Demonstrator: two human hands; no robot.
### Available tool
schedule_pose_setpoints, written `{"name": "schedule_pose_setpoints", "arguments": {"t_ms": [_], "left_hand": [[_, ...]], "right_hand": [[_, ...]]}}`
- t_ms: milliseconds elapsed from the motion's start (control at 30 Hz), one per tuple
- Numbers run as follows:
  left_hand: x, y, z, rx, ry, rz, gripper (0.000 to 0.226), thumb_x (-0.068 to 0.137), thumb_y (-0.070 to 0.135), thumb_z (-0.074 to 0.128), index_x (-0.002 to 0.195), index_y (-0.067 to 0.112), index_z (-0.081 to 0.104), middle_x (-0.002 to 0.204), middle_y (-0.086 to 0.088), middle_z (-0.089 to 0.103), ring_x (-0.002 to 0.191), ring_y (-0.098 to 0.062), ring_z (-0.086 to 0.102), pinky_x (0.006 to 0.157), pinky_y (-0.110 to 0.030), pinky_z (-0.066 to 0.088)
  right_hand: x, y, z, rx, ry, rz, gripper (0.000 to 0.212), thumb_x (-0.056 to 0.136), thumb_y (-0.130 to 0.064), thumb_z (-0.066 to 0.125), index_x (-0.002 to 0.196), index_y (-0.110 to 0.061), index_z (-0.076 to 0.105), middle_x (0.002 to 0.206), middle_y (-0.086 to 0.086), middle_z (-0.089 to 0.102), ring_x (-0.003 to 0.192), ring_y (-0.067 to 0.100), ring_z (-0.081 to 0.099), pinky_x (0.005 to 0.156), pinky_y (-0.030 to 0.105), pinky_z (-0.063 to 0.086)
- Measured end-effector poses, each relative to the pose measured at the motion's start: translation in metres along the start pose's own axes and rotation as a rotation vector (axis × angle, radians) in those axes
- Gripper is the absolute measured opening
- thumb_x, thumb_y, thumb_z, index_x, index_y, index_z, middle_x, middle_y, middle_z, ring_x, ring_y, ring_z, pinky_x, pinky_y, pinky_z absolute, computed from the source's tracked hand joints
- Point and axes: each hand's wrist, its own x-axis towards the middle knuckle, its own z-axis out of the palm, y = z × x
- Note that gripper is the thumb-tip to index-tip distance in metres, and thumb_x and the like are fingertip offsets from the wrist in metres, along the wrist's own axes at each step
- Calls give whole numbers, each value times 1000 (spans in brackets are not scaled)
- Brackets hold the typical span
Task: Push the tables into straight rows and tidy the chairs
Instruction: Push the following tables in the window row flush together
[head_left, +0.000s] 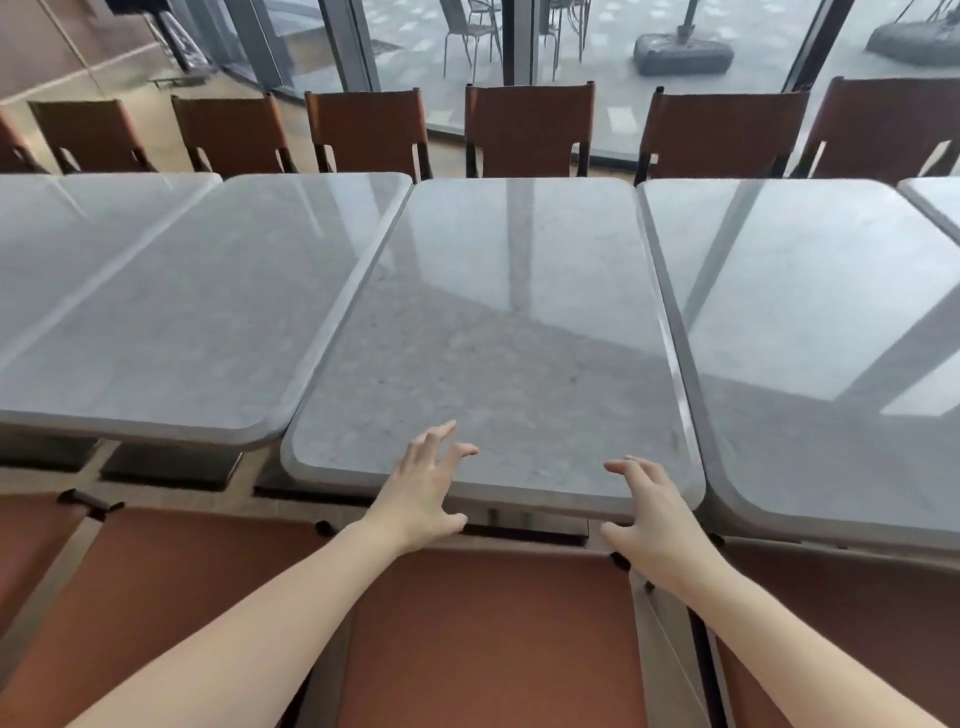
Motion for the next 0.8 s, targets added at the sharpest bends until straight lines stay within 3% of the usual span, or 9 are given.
{"name": "schedule_pose_setpoints", "arguments": {"t_ms": [67, 167, 267, 367, 467, 567, 667, 800], "left_hand": [[13, -7, 2, 18, -12, -19, 81, 80, 35, 76, 146, 37, 30, 164, 5, 2, 154, -28, 3, 123, -48, 19], [32, -21, 8, 59, -48, -33, 91, 76, 45, 80, 148, 39, 25, 164, 5, 3, 154, -30, 3, 123, -57, 8], [49, -37, 11, 194, -106, -19, 96, 68, 60, 79, 145, 41, 24, 156, 6, 17, 145, -28, 15, 119, -51, 23], [71, -51, 5, 361, -108, 124, 95, 61, 74, 72, 132, 38, 21, 135, 1, 27, 126, -27, 24, 113, -48, 31], [86, -69, 13, 406, -75, 290, 99, 52, 84, 57, 127, 32, 20, 129, -4, 23, 140, -34, 18, 117, -71, 10], [90, -83, 27, 312, -46, 305, 113, 53, 88, 52, 145, 40, 8, 155, 0, 5, 154, -34, -8, 114, -72, -11], [92, -85, 30, 358, -56, 305, 121, 54, 93, 44, 150, 48, -14, 168, -2, -16, 154, -31, -21, 114, -69, -15], [92, -84, 29, 354, -61, 283, 124, 54, 96, 42, 153, 46, -12, 169, -3, -13, 153, -29, -23, 116, -72, -10]], "right_hand": [[16, 0, 7, -77, -31, 15, 75, 88, -20, 65, 154, -28, 28, 163, 1, 16, 147, 21, 24, 110, 38, 38], [39, -1, 17, -251, -71, 14, 87, 87, -33, 67, 157, -31, 16, 166, 9, 4, 151, 29, 13, 117, 44, 29], [63, 1, 26, -363, -144, -108, 96, 84, -47, 69, 159, -30, 9, 167, 9, -8, 154, 30, 2, 123, 42, 16], [95, 6, 30, -494, -189, -242, 109, 76, -65, 67, 159, -33, 4, 167, 3, -16, 154, 26, -15, 125, 50, -1], [116, 17, 36, -574, -150, -275, 123, 63, -84, 55, 158, -39, -10, 166, 1, -21, 152, 25, -26, 122, 54, -13], [118, 29, 47, -613, -23, -365, 123, 59, -90, 45, 160, -35, 0, 169, 5, -6, 155, 26, -14, 123, 55, -6], [119, 35, 55, -606, 35, -400, 124, 57, -90, 49, 160, -29, 20, 167, 10, 17, 155, 30, 7, 122, 60, 11], [118, 34, 52, -625, 18, -389, 123, 60, -93, 43, 161, -32, 8, 169, 7, 5, 156, 26, -3, 124, 56, 2]]}}
